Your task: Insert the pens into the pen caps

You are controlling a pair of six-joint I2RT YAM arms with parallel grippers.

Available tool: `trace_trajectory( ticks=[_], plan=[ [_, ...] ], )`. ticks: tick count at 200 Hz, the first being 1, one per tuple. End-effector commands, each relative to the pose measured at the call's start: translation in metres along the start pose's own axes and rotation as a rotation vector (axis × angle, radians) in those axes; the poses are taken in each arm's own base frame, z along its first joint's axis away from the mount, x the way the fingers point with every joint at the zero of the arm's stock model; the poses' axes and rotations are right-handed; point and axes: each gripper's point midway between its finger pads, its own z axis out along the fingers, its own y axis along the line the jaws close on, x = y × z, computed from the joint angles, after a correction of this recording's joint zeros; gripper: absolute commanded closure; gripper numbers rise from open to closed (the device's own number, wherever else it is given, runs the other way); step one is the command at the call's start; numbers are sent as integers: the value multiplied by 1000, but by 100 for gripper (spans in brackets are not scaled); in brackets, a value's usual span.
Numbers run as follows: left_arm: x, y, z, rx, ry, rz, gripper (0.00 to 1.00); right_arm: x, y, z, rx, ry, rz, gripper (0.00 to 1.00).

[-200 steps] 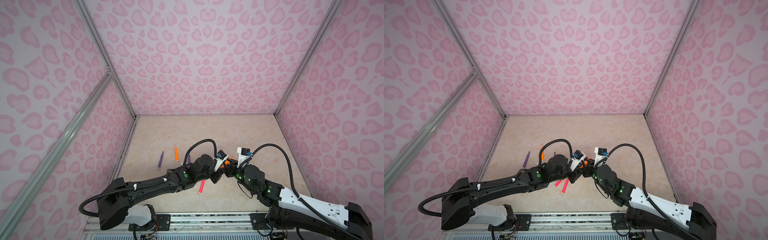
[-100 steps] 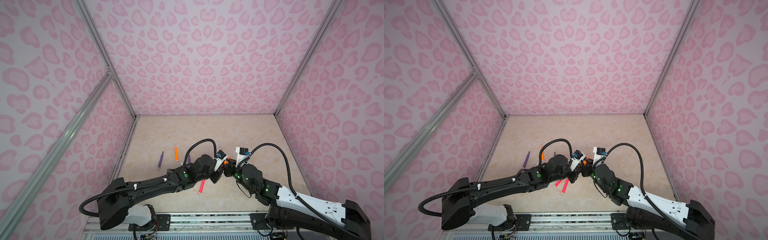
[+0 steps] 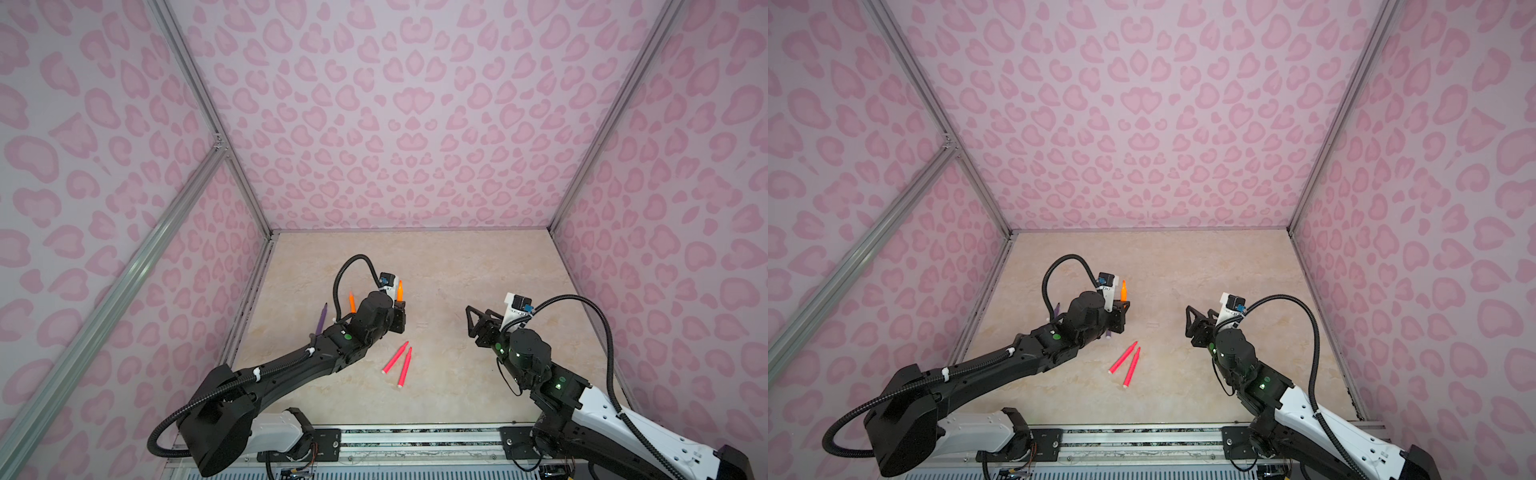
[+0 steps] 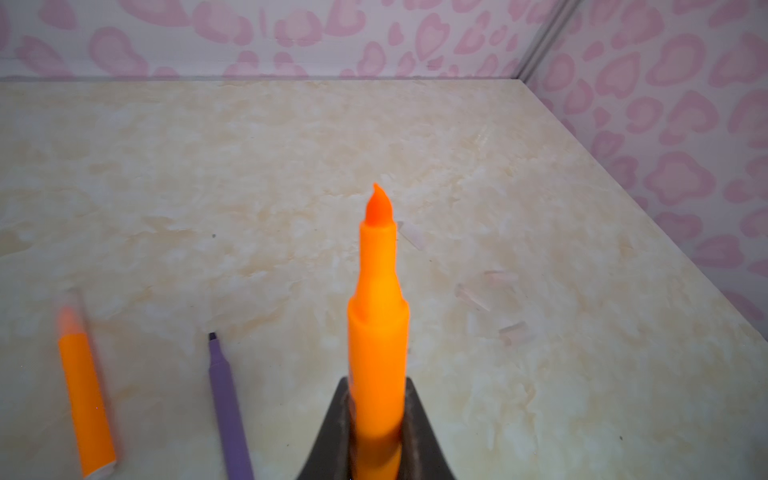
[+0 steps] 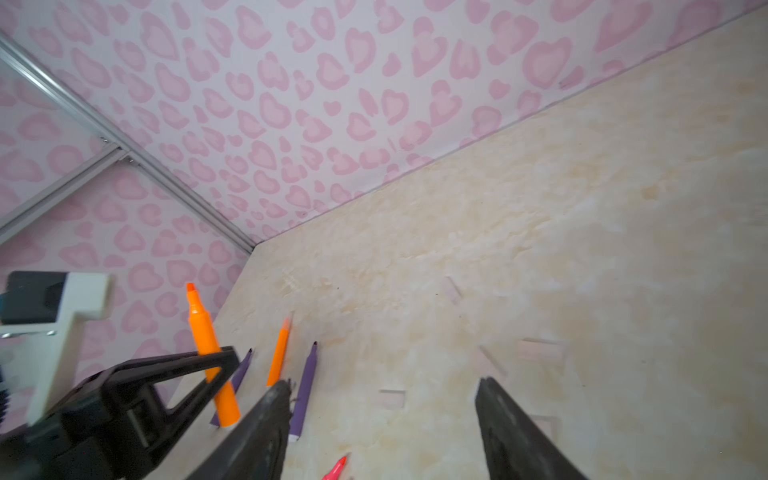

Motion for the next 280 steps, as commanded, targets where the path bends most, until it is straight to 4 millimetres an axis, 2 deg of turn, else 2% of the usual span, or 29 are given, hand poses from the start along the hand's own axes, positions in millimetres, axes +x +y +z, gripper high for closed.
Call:
trace_trajectory(
  ticks=[1,23,37,41,61,83,122,150,175,280],
  plan=[
    [-14,31,-12,-135,-88,-110,97,11,-8,10,14,65,-9,31],
    [-18,52,-21,-212,-118,-143,97,28,1,30,21,162,-39,31],
    [-18,58,-23,-231,-123,-153,97,49,12,50,-2,259,-97,32],
    [-19,58,-24,-233,-125,-154,97,50,16,54,-10,271,-112,32],
    [-20,60,-24,-245,-123,-153,97,86,24,84,-9,446,-245,31],
    [-20,60,-22,-247,-115,-150,97,118,36,109,-53,569,-291,30],
    [-22,59,-25,-237,-118,-147,97,155,37,142,-53,681,-324,30],
    [-25,57,-28,-226,-124,-148,97,178,44,150,-75,732,-349,27],
    [-27,56,-30,-220,-130,-147,97,190,50,150,-78,761,-401,27],
    [-28,55,-32,-209,-130,-150,97,200,34,148,35,804,-508,28]
  ],
)
